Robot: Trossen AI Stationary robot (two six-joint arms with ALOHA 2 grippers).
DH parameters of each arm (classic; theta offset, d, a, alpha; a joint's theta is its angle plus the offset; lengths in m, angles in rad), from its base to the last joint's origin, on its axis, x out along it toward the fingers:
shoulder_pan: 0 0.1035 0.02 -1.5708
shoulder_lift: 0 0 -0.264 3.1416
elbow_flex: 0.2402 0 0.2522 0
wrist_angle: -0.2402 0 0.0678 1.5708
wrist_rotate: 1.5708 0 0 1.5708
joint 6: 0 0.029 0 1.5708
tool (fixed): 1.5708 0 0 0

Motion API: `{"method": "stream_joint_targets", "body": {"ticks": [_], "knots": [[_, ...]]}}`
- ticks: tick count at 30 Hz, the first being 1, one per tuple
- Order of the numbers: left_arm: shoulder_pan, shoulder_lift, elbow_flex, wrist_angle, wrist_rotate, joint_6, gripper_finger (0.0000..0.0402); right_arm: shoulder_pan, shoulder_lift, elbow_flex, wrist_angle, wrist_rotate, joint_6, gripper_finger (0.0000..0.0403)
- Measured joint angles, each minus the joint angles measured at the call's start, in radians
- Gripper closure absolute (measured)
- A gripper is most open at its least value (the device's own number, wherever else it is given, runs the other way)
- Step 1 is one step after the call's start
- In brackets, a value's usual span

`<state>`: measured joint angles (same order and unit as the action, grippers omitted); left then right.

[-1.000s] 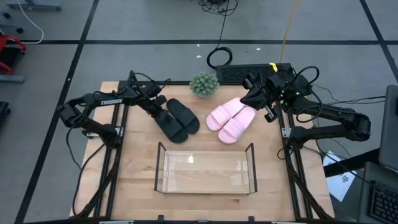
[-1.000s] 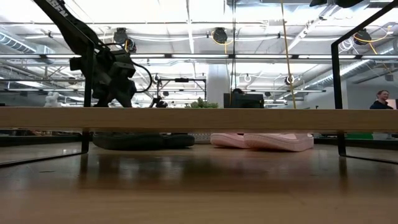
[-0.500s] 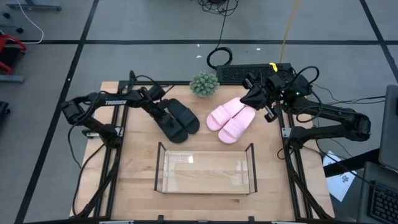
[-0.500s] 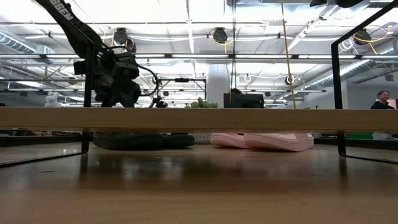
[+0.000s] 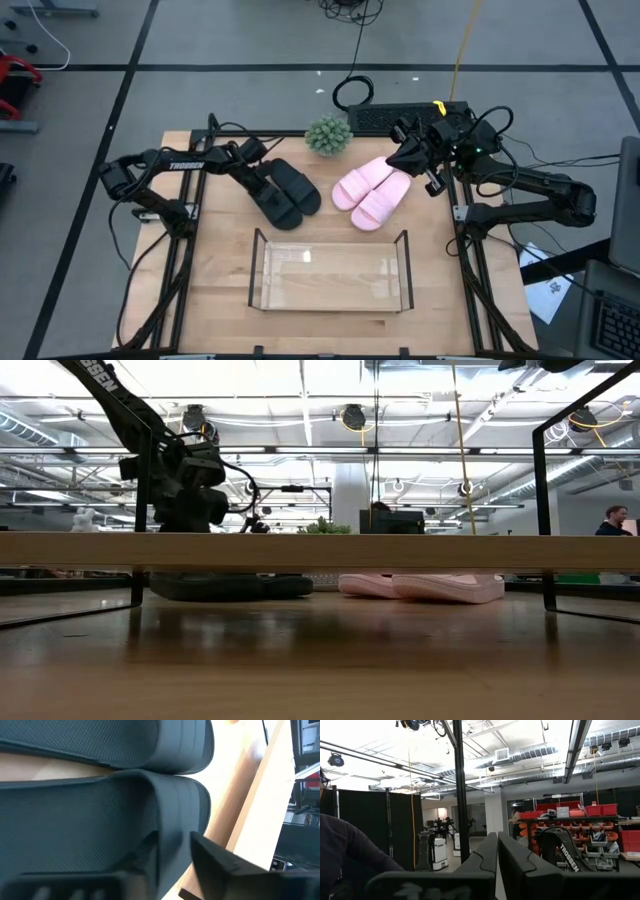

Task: Pick and place slides into the shelf
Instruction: Put the left black slipper on the shelf

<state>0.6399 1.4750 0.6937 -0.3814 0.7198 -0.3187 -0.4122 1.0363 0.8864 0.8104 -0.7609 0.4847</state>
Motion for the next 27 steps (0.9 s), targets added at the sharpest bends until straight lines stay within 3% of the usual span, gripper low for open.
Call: {"method": "stream_joint_targets", "body": {"ticks": [3, 5, 9, 16, 21, 27], "knots": [[0.000, 0.000, 0.000, 0.011, 0.001, 0.000, 0.0376, 0.000, 0.000, 0.000, 0.000, 0.000, 0.000, 0.0399], [0.001, 0.000, 0.000, 0.018, 0.003, -0.001, 0.0391, 0.000, 0.000, 0.000, 0.000, 0.000, 0.000, 0.0399], [0.012, 0.000, 0.000, 0.016, 0.013, -0.001, 0.0394, 0.001, 0.000, 0.000, 0.000, 0.000, 0.001, 0.0399], [0.034, -0.017, 0.000, 0.003, 0.120, -0.024, 0.0398, 0.002, 0.000, 0.000, 0.000, 0.000, 0.018, 0.0399], [0.035, -0.069, 0.049, -0.158, 0.114, 0.041, 0.0399, 0.002, 0.000, 0.000, -0.001, -0.002, 0.031, 0.0399], [0.055, -0.123, 0.193, -0.311, 0.080, 0.125, 0.0400, 0.002, 0.000, 0.000, -0.001, -0.002, 0.030, 0.0399]]}}
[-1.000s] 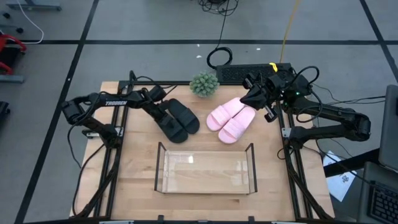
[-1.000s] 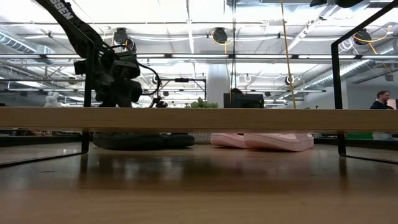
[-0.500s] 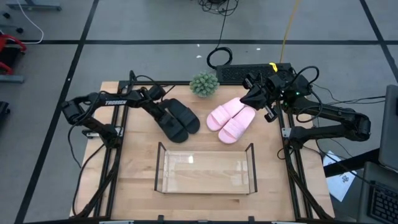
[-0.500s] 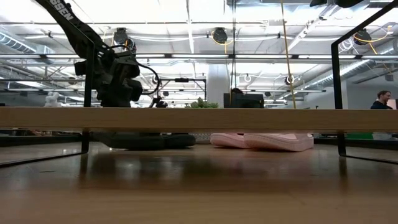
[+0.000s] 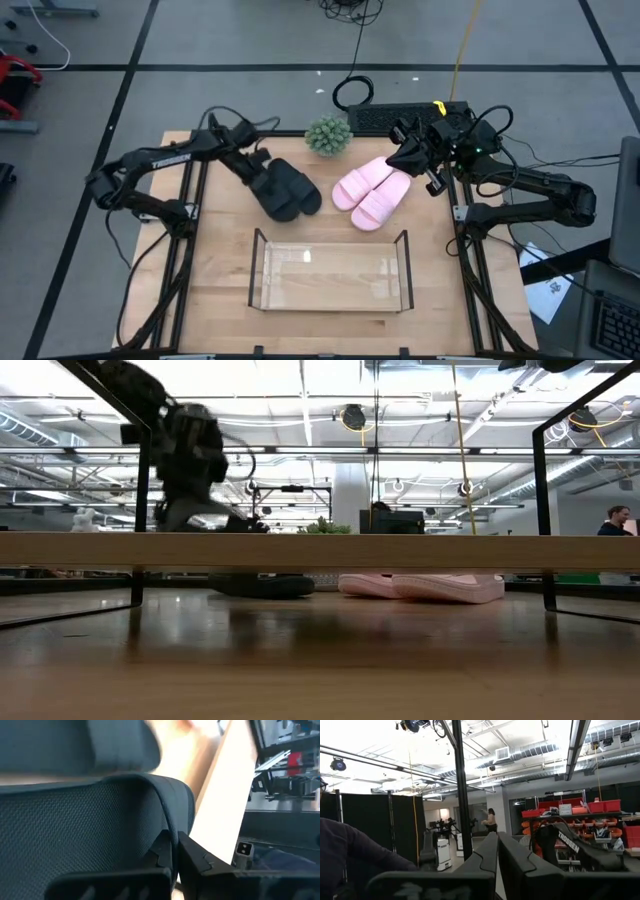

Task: Pick and place slides into the shelf
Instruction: Put the left black slipper on the shelf

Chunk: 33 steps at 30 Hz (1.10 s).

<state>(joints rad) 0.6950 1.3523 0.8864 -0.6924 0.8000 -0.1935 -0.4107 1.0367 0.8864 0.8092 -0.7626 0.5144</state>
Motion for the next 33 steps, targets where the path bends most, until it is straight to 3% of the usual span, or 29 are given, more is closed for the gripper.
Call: {"method": "stream_joint_targets", "body": {"ticks": [7, 14, 24, 33], "knots": [[-0.010, -0.003, 0.224, -0.028, 0.018, -0.010, 0.0401, 0.000, 0.000, 0.000, -0.003, 0.001, 0.000, 0.0399], [-0.190, -0.003, 0.365, -0.131, 0.034, -0.027, 0.0401, 0.000, 0.000, 0.000, -0.049, 0.001, 0.001, 0.0399], [-0.496, 0.050, 0.381, -0.117, 0.038, -0.108, 0.0401, 0.000, 0.000, -0.001, -0.055, 0.023, -0.043, 0.0399], [-0.648, 0.220, 0.381, -0.105, 0.122, -0.089, 0.0401, 0.000, 0.000, -0.001, -0.058, 0.081, -0.056, 0.0399]]}}
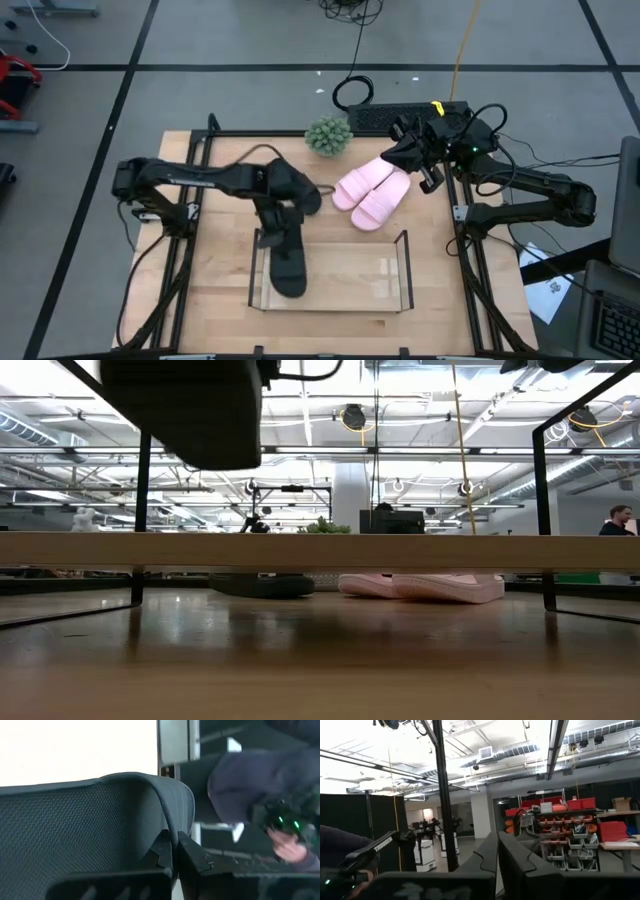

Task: Pick and place slides into the shelf
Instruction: Put the left black slipper on the shelf

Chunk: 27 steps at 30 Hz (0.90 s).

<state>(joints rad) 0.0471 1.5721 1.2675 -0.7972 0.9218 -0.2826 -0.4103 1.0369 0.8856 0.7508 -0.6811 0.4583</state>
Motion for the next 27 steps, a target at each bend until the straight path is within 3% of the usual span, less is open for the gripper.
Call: {"method": "stream_joint_targets", "body": {"ticks": [8, 18, 27], "knots": [[-0.078, 0.061, 0.000, -0.002, 0.015, 0.024, 0.0401, 0.000, 0.000, 0.000, -0.014, 0.000, 0.000, 0.0399], [-0.126, 0.061, -0.005, 0.026, -0.134, 0.045, 0.0401, 0.000, 0.000, 0.000, -0.029, -0.001, 0.064, 0.0399], [-0.125, 0.050, -0.062, 0.069, -0.121, 0.004, 0.0401, 0.000, 0.000, 0.000, -0.027, -0.004, 0.106, 0.0399]]}}
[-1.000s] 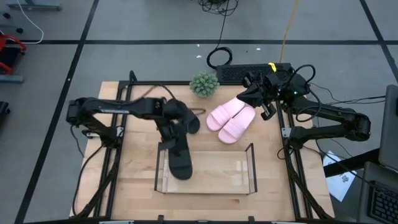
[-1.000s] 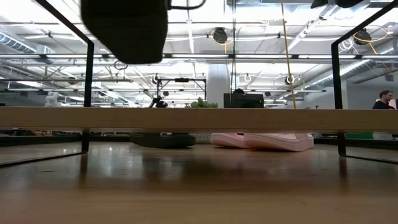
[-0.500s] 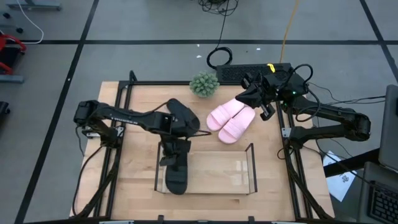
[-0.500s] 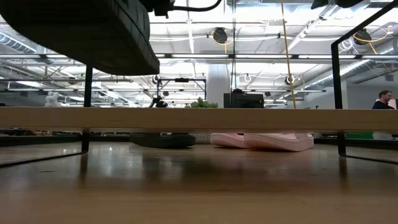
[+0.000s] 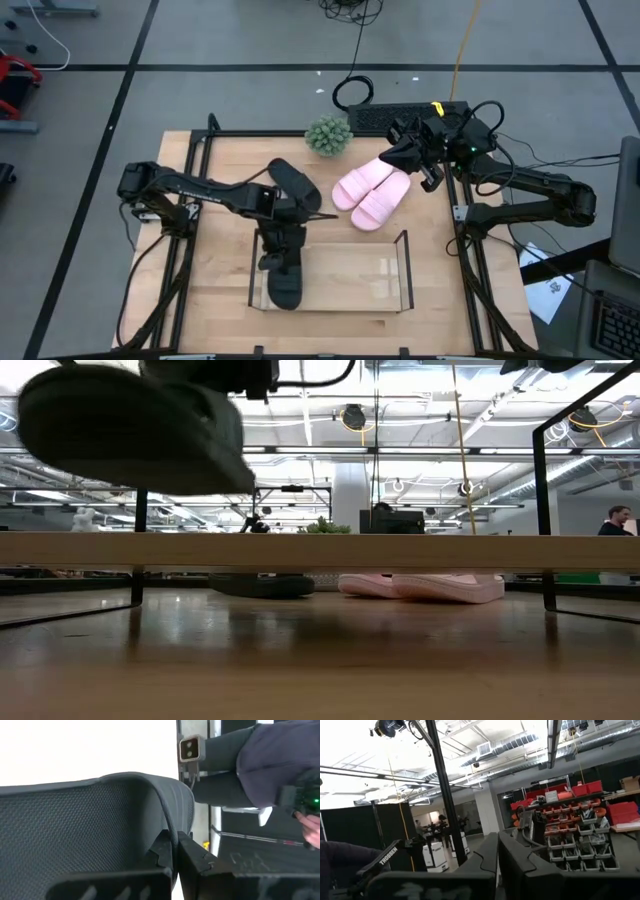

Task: Pick and place slides into the shelf
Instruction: Put the left black slipper on the shelf

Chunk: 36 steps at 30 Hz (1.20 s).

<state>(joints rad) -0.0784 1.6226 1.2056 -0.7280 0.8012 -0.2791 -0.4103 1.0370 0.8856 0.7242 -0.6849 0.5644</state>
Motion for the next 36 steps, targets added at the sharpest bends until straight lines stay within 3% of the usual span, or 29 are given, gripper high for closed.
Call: {"method": "stream_joint_targets", "body": {"ticks": [8, 17, 36], "knots": [[-0.003, 0.000, -0.045, 0.105, 0.032, -0.053, 0.0401, 0.000, 0.000, 0.000, -0.003, 0.000, 0.000, 0.0399], [-0.014, 0.000, -0.112, 0.102, 0.036, -0.069, 0.0401, 0.000, 0.000, 0.000, -0.003, -0.001, 0.000, 0.0399], [-0.017, 0.000, -0.117, 0.126, 0.028, -0.039, 0.0401, 0.000, 0.000, 0.000, -0.003, -0.001, 0.020, 0.0399]]}}
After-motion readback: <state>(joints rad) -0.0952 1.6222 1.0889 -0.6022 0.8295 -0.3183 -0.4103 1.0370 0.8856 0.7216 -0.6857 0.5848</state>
